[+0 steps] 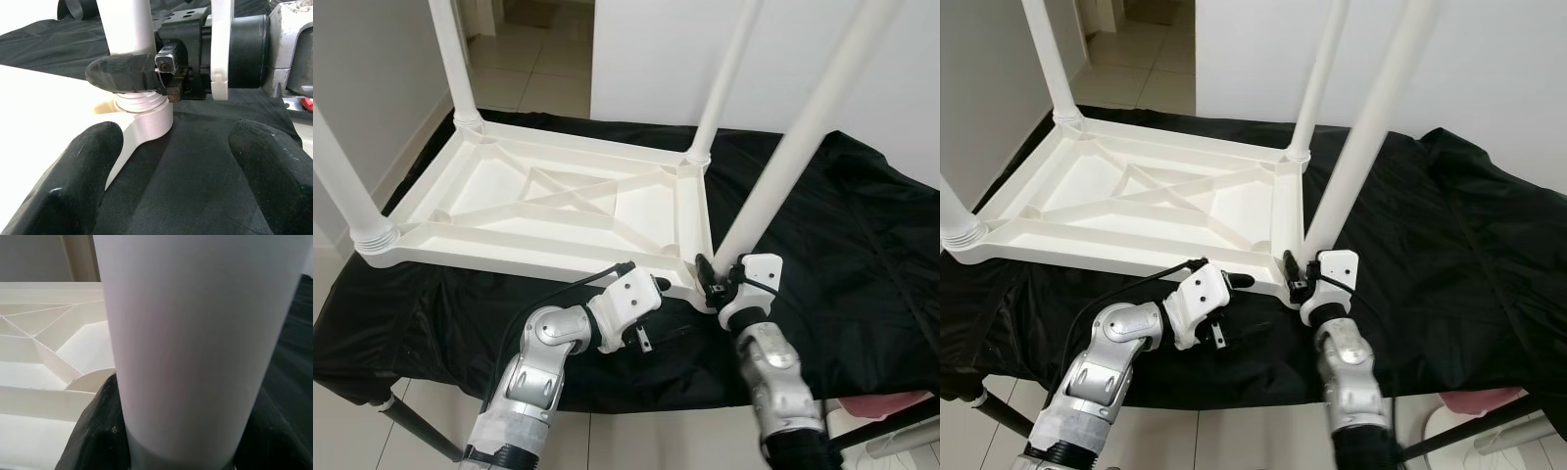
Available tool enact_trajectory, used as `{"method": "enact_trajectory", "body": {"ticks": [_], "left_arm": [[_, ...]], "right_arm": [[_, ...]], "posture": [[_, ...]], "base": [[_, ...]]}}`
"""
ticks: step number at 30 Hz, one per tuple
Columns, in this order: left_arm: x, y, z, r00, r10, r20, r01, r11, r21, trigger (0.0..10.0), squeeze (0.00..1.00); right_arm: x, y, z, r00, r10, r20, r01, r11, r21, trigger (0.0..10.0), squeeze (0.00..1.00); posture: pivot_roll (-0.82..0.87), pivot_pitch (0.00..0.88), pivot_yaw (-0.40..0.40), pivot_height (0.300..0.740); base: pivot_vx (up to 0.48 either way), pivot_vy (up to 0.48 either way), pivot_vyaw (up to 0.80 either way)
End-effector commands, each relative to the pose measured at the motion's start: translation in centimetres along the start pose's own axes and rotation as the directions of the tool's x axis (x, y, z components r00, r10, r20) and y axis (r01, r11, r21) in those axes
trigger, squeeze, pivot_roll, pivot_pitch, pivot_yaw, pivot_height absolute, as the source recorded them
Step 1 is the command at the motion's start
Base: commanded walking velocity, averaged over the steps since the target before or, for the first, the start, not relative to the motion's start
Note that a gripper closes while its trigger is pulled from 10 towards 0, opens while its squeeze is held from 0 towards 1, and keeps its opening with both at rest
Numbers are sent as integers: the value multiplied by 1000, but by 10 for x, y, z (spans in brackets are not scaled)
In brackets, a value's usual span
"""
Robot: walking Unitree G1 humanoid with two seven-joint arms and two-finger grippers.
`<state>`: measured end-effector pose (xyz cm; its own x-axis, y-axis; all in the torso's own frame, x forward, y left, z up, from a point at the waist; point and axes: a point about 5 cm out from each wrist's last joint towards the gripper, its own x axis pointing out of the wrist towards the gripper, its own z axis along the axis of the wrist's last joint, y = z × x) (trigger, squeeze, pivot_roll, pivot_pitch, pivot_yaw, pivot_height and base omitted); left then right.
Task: Building children table
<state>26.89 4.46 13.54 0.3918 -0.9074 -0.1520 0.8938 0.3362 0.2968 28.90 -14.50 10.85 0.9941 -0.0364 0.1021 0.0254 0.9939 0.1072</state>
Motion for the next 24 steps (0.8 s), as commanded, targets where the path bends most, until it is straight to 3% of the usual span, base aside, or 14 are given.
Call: {"method": "enact_trajectory", "body": {"ticks": [1,5,14,15,17,18,24], "left_arm": [[2,8,-1,980,200,-7,-200,980,-9,10000,0],[3,8,0,980,197,-4,-197,980,-11,10000,0],[3,7,-1,980,198,-4,-198,980,-14,10000,0],[3,7,0,980,199,-3,-199,980,-15,10000,0],[3,7,0,980,199,-3,-199,980,-16,10000,0],[4,6,0,980,200,-2,-200,980,-17,10000,0],[4,6,1,980,201,5,-201,979,-23,10000,0]], "right_arm": [[-5,-9,-5,994,-107,-15,108,994,10,10000,0],[-6,6,-4,993,-119,-19,120,992,35,10000,0],[-7,10,-2,994,-104,-38,105,994,26,10000,0],[-7,11,-3,994,-97,-40,98,995,17,10000,482],[-7,11,-3,995,-94,-41,95,995,8,10000,482],[-7,10,-3,995,-92,-42,93,996,15,10000,1000],[-6,3,0,997,-69,-19,70,997,34,10000,1000]], "posture": [[-9,0,-72,740],[-11,0,-71,740],[-10,0,-74,740],[-9,0,-76,740],[-9,0,-77,740],[-9,0,-78,740],[-11,0,-79,740]], "base": [[0,0,0],[0,0,0],[0,0,0],[0,0,0],[0,0,0],[0,0,0],[0,0,0]]}}
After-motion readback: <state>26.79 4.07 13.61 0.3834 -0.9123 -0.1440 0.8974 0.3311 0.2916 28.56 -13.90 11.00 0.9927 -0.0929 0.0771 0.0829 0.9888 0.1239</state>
